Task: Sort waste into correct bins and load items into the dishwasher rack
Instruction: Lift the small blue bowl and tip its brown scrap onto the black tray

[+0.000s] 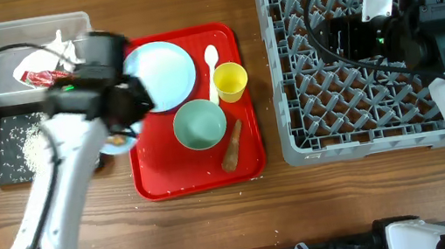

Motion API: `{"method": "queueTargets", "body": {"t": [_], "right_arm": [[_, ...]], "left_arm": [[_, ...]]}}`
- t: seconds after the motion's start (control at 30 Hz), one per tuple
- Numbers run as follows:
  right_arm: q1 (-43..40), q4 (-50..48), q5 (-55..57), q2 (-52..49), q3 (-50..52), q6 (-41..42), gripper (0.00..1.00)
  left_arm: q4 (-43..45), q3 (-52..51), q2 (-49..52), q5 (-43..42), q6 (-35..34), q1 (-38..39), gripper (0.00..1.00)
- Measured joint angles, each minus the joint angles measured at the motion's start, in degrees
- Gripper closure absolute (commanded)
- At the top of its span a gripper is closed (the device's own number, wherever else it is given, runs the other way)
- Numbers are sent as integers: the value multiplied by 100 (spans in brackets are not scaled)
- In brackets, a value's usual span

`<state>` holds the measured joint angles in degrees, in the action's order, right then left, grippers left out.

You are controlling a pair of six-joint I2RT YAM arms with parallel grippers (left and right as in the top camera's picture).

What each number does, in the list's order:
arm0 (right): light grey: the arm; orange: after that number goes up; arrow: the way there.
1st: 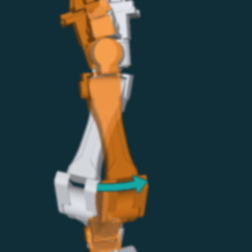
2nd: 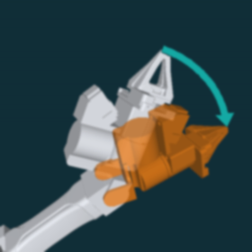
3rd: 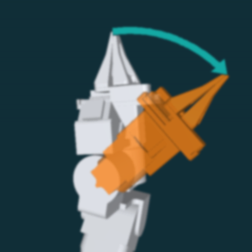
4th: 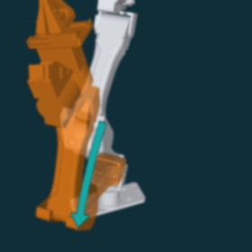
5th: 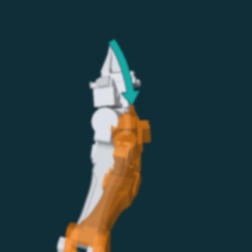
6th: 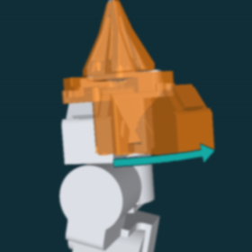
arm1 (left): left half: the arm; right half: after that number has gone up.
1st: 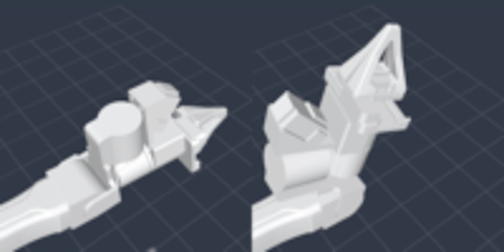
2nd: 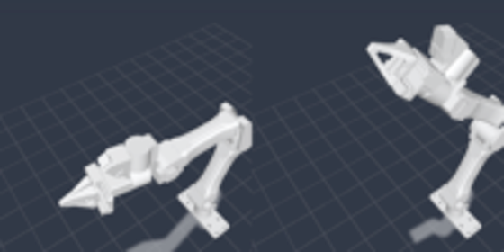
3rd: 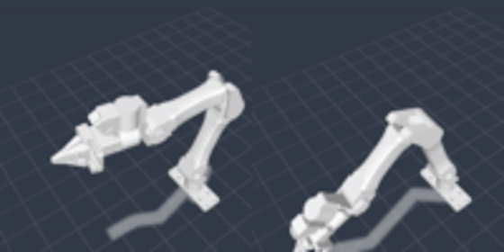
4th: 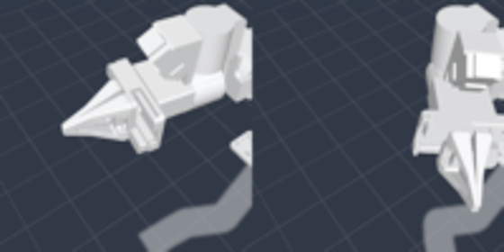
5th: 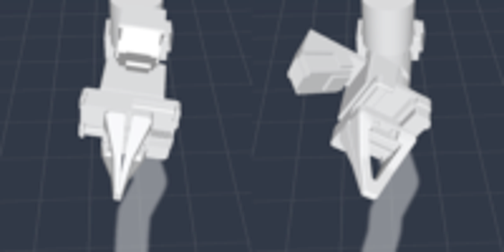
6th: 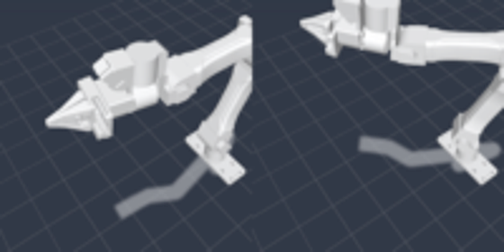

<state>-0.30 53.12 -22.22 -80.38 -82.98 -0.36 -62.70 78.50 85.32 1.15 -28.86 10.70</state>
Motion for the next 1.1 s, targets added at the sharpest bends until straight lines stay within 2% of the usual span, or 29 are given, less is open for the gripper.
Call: {"method": "queueTargets", "body": {"t": [0.07, 0.13, 0.3, 0.37, 0.5, 0.63, 0.93, 1.0, 1.03, 1.1], "right_arm": [[0, 2, 0, -2, 0, 0, 0], [0, 7, 0, -2, 0, 0, 0], [0, 48, 0, -2, 0, 0, 0], [0, 48, 0, -4, 0, 0, 0], [0, 46, 0, -4, 0, 0, 0], [0, 46, 0, -4, 0, 0, 0], [0, 44, 0, -4, 0, 0, 0], [0, 44, 0, -4, 0, 0, 0], [0, 42, 0, -4, 0, 0, 0], [0, 20, 0, -4, 0, 0, 0]], "left_arm": [[319, 15, -98, -435, 367, -774, 96], [750, 15, 44, -1392, 960, -1834, 96], [857, 15, 975, -3517, 1657, -3383, 96], [654, 13, 1657, -4999, 1770, -4092, 96], [638, 15, 1987, -6223, 1478, -4505, 95], [640, 13, 2017, -6981, 1054, -4704, 96], [728, 15, 2017, -7477, 387, -4817, 96], [756, 15, 2017, -7775, 313, -4817, 89], [852, 9, 2017, -7930, 282, -4817, 89], [1434, 4, 2020, -8102, 188, -4839, 96]]}}
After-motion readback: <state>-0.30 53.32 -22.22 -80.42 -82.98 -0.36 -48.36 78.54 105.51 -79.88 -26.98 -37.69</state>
